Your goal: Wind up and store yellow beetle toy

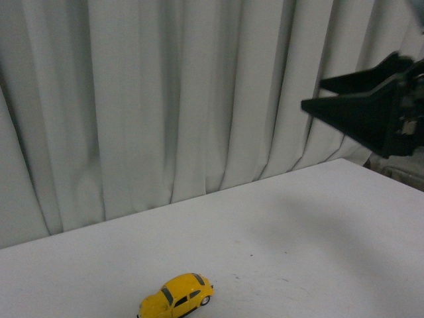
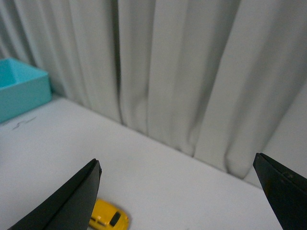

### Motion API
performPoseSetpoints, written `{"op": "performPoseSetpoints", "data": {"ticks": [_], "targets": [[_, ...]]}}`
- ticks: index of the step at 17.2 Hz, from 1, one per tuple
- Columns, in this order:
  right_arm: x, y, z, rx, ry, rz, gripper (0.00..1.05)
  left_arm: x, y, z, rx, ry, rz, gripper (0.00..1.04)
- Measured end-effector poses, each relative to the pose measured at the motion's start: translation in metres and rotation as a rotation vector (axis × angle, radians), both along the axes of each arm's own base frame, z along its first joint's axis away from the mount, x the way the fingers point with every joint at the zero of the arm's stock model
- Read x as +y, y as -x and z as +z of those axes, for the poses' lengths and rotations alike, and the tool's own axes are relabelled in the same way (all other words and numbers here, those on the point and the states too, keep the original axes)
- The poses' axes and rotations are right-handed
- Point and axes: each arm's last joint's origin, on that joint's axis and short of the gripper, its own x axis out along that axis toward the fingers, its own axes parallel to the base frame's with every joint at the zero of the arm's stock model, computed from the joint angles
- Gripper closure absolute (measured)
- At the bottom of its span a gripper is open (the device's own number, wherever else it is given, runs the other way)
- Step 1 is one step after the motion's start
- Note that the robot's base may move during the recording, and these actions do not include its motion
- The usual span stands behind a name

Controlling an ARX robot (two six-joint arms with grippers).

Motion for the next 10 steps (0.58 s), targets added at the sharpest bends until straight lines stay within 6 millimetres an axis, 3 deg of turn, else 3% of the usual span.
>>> {"op": "performPoseSetpoints", "data": {"ticks": [4, 8, 10], "targets": [[0.009, -0.069, 0.002, 0.154, 0.295, 0.212, 0.07, 0.0, 0.0, 0.0, 0.0, 0.0, 0.0, 0.07], [0.041, -0.097, -0.051, 0.322, 0.713, 0.558, 0.07, 0.0, 0.0, 0.0, 0.0, 0.0, 0.0, 0.07], [0.051, -0.108, -0.063, 0.312, 0.817, 0.643, 0.07, 0.0, 0.0, 0.0, 0.0, 0.0, 0.0, 0.07]]}}
